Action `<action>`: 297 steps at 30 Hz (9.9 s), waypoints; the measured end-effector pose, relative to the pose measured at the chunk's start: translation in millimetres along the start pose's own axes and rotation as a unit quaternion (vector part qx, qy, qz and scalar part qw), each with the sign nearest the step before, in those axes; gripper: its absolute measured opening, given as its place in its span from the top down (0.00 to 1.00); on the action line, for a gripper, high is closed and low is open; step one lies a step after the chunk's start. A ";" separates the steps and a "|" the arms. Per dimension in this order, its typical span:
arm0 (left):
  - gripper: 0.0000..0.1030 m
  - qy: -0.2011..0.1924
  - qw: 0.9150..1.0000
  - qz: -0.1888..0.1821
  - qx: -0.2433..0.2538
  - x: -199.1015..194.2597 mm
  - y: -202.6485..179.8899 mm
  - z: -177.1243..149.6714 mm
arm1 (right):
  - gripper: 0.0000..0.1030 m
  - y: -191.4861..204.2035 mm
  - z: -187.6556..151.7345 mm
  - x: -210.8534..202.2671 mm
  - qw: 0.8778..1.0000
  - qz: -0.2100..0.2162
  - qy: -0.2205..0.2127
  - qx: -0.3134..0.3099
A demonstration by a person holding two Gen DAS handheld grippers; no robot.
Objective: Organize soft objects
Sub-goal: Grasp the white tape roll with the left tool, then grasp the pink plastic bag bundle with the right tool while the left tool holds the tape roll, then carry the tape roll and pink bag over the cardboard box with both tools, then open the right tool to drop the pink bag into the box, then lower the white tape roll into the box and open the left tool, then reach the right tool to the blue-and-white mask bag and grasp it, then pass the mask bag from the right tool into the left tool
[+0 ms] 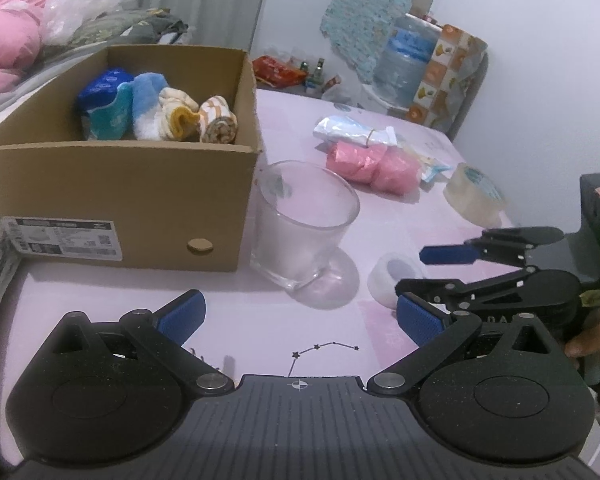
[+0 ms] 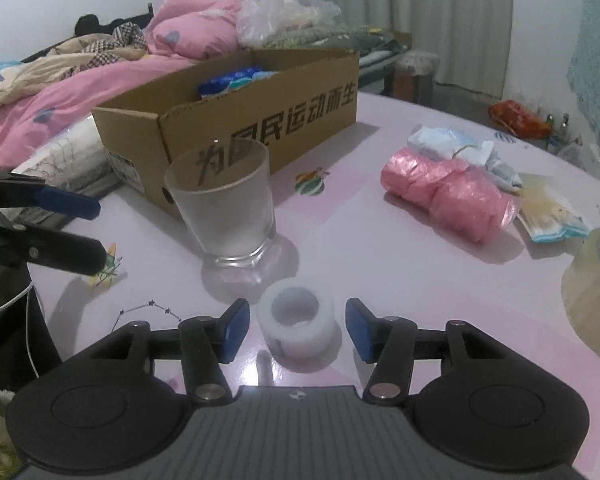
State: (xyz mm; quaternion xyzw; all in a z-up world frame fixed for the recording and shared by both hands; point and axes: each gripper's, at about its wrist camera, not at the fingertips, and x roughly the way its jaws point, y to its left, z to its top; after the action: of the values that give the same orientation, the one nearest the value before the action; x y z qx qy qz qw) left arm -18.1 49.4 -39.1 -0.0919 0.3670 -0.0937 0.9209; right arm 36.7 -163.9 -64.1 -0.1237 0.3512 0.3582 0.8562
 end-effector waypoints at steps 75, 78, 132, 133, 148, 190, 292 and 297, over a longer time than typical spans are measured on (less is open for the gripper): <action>0.54 0.038 0.997 0.029 0.061 50.0 -15.6 -18.8 | 0.50 -79.5 43.0 33.7 0.985 -0.023 0.087 0.151; 0.54 0.038 0.997 0.027 0.055 51.5 -14.2 -18.0 | 0.50 -66.7 27.4 20.8 0.976 0.009 0.111 0.186; 0.55 -0.168 0.981 0.023 -0.090 -83.8 73.0 82.4 | 0.69 11.7 150.4 3.3 0.911 0.286 -0.049 0.292; 0.55 -0.175 0.979 0.035 -0.093 -82.4 79.3 88.4 | 0.69 13.5 163.6 18.1 0.906 0.291 -0.037 0.304; 0.55 -0.192 0.966 0.114 -0.126 -66.7 148.5 98.6 | 0.69 47.6 216.7 227.9 0.871 0.199 0.155 0.422; 0.55 -0.020 0.993 0.059 -0.098 22.7 134.4 152.7 | 0.42 -5.5 175.5 59.0 0.889 0.259 -0.025 0.377; 0.00 -0.034 0.998 -0.060 0.012 -22.1 -18.4 26.0 | 0.47 -98.2 14.2 -46.7 0.935 0.110 0.001 0.338; 0.01 0.017 0.993 -0.107 0.046 1.0 -38.4 14.1 | 0.46 -82.3 -31.0 -30.5 0.899 0.141 0.020 0.413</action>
State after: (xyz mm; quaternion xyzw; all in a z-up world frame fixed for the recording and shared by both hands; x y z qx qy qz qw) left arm -11.6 13.5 -20.6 -0.0869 0.3663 -0.2097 0.9024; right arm 63.3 -253.0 -68.7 0.2848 0.4983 0.2956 0.7636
